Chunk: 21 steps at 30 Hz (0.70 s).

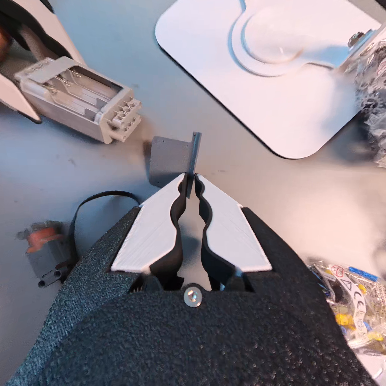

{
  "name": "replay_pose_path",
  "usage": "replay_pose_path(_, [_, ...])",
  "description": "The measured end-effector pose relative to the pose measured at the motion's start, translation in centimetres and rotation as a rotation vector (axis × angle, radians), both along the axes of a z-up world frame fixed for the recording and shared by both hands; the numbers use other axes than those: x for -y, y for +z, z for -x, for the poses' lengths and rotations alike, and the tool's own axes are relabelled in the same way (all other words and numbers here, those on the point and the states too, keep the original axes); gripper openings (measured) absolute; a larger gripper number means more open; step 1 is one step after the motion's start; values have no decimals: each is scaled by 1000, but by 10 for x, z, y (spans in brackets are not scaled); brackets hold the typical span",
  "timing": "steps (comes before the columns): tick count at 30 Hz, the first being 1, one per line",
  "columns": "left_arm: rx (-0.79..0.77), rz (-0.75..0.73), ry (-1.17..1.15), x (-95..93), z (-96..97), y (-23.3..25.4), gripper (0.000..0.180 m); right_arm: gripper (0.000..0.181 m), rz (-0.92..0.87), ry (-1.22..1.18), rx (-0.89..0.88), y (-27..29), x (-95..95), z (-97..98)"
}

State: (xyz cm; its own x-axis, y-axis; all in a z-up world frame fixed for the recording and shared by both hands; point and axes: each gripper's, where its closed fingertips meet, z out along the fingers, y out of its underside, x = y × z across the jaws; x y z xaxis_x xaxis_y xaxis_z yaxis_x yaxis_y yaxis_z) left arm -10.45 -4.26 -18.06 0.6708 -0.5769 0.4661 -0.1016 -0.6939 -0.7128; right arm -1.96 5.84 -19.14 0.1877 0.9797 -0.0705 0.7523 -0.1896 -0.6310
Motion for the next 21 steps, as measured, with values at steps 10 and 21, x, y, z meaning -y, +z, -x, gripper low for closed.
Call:
replay_pose_path(10, [110,57,5,2,-2,5,59,38,-145,27,-211,51,2,-14])
replay_pose_path(21, [-416,-188,-67,4,1,-23,60,51,-359,-112,-268,97,29,-136])
